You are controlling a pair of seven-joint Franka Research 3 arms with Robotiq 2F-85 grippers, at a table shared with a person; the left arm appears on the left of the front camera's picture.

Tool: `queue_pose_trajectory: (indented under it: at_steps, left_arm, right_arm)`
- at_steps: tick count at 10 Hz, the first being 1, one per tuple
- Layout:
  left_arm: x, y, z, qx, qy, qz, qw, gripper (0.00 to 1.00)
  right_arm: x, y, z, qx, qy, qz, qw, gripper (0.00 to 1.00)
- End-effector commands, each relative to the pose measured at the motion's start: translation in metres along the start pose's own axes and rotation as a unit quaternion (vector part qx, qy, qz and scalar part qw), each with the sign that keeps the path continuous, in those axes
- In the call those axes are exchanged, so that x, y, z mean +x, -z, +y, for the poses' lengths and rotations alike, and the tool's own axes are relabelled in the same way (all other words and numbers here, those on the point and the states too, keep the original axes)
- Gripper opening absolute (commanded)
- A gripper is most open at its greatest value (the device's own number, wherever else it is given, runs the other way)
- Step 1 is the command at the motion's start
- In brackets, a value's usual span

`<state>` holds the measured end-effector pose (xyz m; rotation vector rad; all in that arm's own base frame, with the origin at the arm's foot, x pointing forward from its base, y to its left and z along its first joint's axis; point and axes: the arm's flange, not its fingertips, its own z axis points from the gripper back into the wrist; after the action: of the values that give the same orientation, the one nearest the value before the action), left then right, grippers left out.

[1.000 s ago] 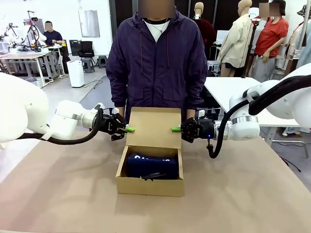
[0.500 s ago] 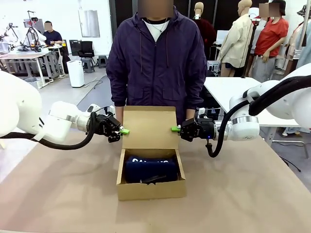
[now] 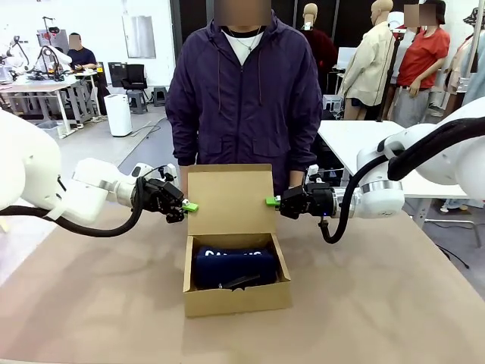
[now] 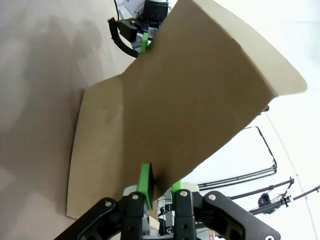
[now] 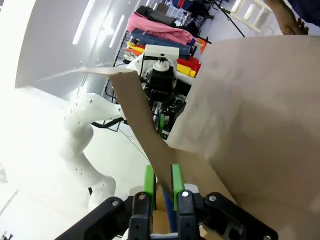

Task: Pack the items into the box.
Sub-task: Close the Mailer Box.

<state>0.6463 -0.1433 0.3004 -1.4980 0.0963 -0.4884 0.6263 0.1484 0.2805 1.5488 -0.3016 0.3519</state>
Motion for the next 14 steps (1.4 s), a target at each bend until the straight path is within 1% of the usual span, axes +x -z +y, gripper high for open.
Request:
queue_pose_trajectory:
  at_steps: [1, 2, 3, 4, 7, 8, 9, 10, 11, 12, 13, 14]
  left_arm:
    - [-0.016, 0.003, -0.011, 0.021, 0.025, -0.035, 0.999, 0.22]
    - [-0.02, 0.004, -0.014, 0.043, 0.046, -0.053, 0.997, 0.22]
    - [-0.017, 0.005, -0.015, 0.07, 0.01, -0.086, 0.994, 0.22]
    - [-0.004, -0.002, -0.004, 0.027, 0.021, -0.025, 0.999, 0.22]
    - [-0.004, -0.002, -0.004, 0.027, 0.021, -0.025, 0.999, 0.22]
    - [-0.006, 0.001, -0.004, 0.035, 0.018, -0.037, 0.999, 0.22]
    - [-0.009, 0.006, -0.01, 0.047, 0.084, -0.025, 0.995, 0.22]
    - [-0.013, 0.009, -0.017, 0.084, 0.149, -0.037, 0.985, 0.22]
    - [-0.018, 0.011, -0.023, 0.119, 0.193, -0.061, 0.972, 0.22]
    - [-0.023, 0.012, -0.028, 0.143, 0.236, -0.082, 0.958, 0.22]
    - [-0.028, 0.014, -0.032, 0.156, 0.278, -0.091, 0.943, 0.22]
    - [-0.033, 0.017, -0.035, 0.163, 0.333, -0.104, 0.923, 0.22]
  right_arm:
    - [-0.011, 0.0, 0.007, 0.007, -0.049, 0.019, 0.999, 0.2]
    - [-0.013, 0.001, 0.008, 0.003, -0.073, 0.02, 0.997, 0.2]
    - [-0.01, 0.004, 0.006, -0.035, -0.038, 0.028, 0.998, 0.2]
    - [-0.002, 0.002, 0.002, 0.004, -0.038, 0.013, 0.999, 0.2]
    - [-0.002, 0.002, 0.002, 0.004, -0.038, 0.013, 0.999, 0.2]
    - [-0.003, 0.001, 0.0, -0.003, -0.04, 0.019, 0.999, 0.2]
    - [-0.006, 0.007, 0.002, 0.008, -0.069, 0.03, 0.997, 0.2]
    - [-0.01, 0.01, 0.005, 0.026, -0.103, 0.032, 0.994, 0.2]
    - [-0.013, 0.011, 0.008, 0.035, -0.12, 0.029, 0.992, 0.2]
    - [-0.015, 0.011, 0.008, 0.046, -0.134, 0.025, 0.99, 0.2]
    - [-0.017, 0.012, 0.009, 0.053, -0.149, 0.019, 0.987, 0.2]
    - [-0.019, 0.013, 0.012, 0.054, -0.169, 0.021, 0.984, 0.2]
